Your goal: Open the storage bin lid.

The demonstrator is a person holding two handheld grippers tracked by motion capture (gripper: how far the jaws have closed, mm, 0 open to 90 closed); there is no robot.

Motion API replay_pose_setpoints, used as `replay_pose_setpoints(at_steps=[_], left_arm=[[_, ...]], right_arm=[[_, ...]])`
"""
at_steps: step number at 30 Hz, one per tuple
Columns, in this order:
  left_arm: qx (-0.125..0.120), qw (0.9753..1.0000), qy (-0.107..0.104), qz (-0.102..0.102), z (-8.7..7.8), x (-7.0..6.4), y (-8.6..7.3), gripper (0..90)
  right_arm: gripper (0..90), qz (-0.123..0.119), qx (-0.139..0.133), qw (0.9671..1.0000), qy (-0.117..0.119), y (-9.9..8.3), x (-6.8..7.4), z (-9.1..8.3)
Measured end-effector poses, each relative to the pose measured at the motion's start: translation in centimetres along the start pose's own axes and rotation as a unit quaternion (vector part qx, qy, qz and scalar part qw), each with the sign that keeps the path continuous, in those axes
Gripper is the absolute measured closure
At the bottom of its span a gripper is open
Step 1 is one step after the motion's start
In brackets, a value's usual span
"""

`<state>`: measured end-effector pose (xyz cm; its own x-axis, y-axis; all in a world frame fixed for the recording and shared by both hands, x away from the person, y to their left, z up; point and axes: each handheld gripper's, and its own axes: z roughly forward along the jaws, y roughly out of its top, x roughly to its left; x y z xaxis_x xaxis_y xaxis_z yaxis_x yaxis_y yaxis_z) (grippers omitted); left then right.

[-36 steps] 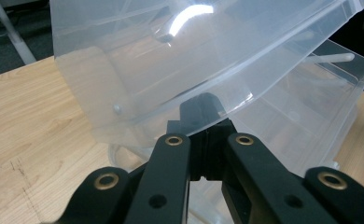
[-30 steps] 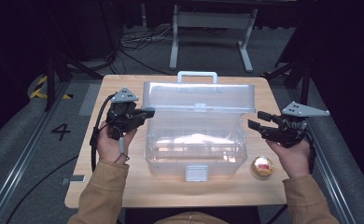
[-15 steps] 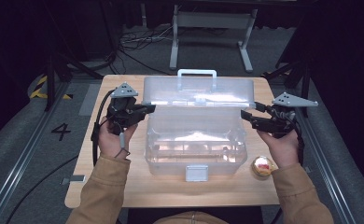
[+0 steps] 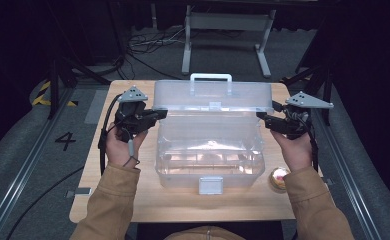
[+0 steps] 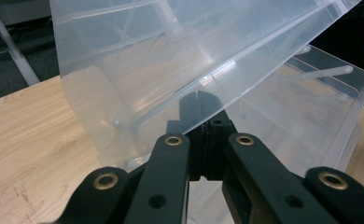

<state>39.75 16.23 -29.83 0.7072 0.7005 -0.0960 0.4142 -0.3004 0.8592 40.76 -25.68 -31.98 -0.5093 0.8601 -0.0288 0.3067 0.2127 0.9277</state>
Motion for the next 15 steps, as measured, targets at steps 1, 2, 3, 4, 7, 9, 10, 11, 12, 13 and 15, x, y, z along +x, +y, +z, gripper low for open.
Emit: replay_pose_setpoints(at_steps=[1,2,3,4,7,9,10,11,12,13,15], left_arm=[[0.0,1.0,0.0,0.0,0.0,0.0,0.0,89.3],[0.0,1.0,0.0,0.002,0.0,0.02,0.02,89.3],[0.0,1.0,0.0,0.002,0.0,0.02,0.02,89.3],[0.0,1.0,-0.001,0.001,0.0,0.03,0.03,89.3],[0.002,1.0,-0.001,0.002,-0.01,0.1,0.09,89.3],[0.0,1.0,-0.001,0.001,0.03,0.11,0.11,89.3],[0.0,1.0,-0.001,0.0,0.03,0.1,0.13,89.3],[0.0,1.0,-0.001,-0.001,0.04,0.09,0.14,89.3],[0.0,1.0,-0.002,0.0,0.05,0.1,0.16,89.2],[0.0,1.0,-0.002,0.001,0.07,0.11,0.18,89.2],[0.001,1.0,-0.003,0.004,0.1,0.11,0.23,89.1]], right_arm=[[45.0,0.0,0.0,1.0,0.0,0.0,0.0,0.0],[45.7,0.002,-0.002,1.0,-0.004,0.07,0.05,0.27],[45.7,0.002,-0.002,1.0,-0.004,0.07,0.05,0.27],[46.3,0.004,-0.003,1.0,-0.006,0.13,0.13,0.43],[48.6,-0.001,-0.009,0.9998,-0.02,0.24,0.38,0.7],[51.6,-0.002,-0.012,0.9995,-0.031,0.26,0.5,0.78],[53.1,-0.001,-0.013,0.9993,-0.034,0.27,0.49,0.8],[54.2,-0.001,-0.013,0.9993,-0.036,0.27,0.47,0.78],[56.8,0.001,-0.018,0.9989,-0.043,0.25,0.48,0.73],[56.8,0.001,-0.018,0.9989,-0.043,0.25,0.48,0.73],[57.3,0.004,-0.025,0.9985,-0.048,0.26,0.57,0.65]])
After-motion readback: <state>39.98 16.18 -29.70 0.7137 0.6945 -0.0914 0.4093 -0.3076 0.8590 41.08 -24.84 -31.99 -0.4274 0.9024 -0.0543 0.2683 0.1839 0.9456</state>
